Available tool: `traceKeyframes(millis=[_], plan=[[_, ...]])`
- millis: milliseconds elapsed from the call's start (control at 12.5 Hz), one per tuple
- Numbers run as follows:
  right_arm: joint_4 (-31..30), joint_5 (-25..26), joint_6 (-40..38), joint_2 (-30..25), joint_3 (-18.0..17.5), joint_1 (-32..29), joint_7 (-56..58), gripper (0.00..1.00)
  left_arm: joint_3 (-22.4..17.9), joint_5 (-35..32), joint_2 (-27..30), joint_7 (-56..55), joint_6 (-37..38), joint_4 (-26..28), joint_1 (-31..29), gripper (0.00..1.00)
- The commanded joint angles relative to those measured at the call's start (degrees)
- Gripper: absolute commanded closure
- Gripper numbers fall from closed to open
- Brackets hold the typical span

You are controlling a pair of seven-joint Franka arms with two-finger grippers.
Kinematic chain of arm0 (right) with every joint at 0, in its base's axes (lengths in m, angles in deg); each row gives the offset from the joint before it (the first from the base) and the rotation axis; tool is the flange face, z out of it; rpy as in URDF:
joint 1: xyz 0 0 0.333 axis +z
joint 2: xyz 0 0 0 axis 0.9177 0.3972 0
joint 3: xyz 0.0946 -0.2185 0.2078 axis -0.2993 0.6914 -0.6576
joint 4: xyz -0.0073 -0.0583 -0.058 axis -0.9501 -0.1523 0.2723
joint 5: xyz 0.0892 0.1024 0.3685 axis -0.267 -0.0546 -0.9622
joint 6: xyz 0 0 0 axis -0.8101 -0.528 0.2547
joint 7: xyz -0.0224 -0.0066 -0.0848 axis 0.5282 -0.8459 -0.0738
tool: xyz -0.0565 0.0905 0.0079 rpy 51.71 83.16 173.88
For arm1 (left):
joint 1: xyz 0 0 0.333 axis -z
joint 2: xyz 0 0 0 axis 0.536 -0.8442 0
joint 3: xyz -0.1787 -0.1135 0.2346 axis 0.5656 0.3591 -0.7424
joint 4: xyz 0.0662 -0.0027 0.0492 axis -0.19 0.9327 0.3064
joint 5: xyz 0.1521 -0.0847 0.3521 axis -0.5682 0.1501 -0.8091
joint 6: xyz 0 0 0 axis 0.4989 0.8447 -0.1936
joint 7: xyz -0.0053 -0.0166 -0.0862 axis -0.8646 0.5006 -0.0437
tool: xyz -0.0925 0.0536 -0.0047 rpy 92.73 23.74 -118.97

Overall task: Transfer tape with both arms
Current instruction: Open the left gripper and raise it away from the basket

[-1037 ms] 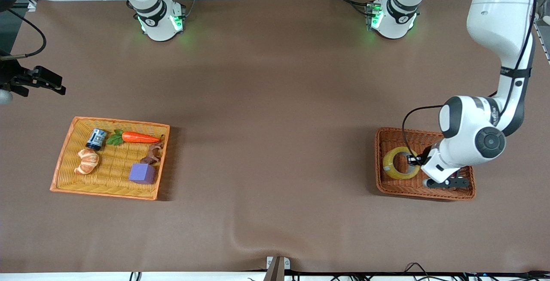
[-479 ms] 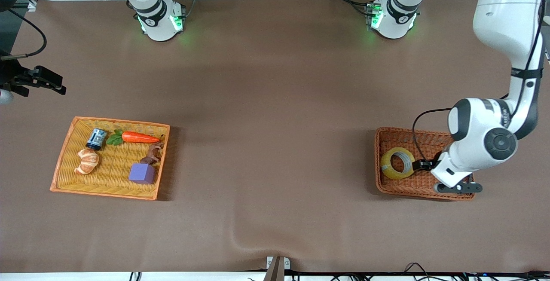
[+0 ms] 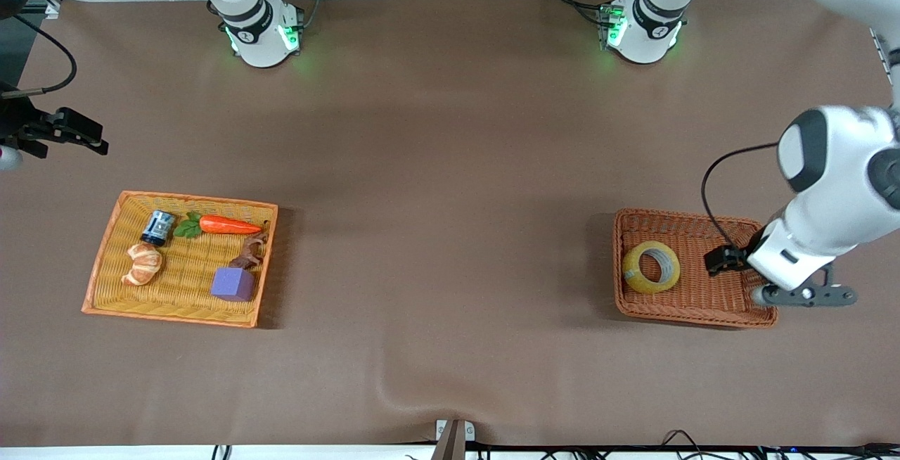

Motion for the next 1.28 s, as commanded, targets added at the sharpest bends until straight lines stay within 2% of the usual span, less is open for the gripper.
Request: traceKeyframes(millis=[0, 239, 638, 798, 957, 1196], plan=[[-0.79, 0.82, -0.49, -1.48, 0.05, 0.42, 0.26, 0.0, 0.37, 0.97, 7.31, 0.18, 5.88, 0.07, 0.04, 0.0], [-0.79, 0.73, -0.58, -1.57, 0.05, 0.42, 0.26, 0.0, 0.46, 0.97, 12.68, 0.18, 11.6, 0.07, 0.22, 0.0], [-0.79, 0.73, -0.93, -1.57, 0.05, 0.42, 0.27, 0.0, -0.06, 2.9, 17.87, 1.15, 23.19, -2.38, 0.3, 0.0], [-0.79, 0.73, -0.93, -1.57, 0.05, 0.42, 0.26, 0.0, -1.64, 3.7, 18.67, 1.68, 24.96, -2.74, 2.31, 0.0], [-0.79, 0.73, -0.93, -1.57, 0.05, 0.33, 0.27, 0.0, -5.06, 6.14, 18.58, 1.77, 29.71, -3.52, 4.7, 0.0], [-0.79, 0.73, -0.93, -1.57, 0.05, 0.33, 0.27, 0.0, -5.25, 6.34, 19.02, 1.77, 29.9, -3.62, 4.26, 0.0]])
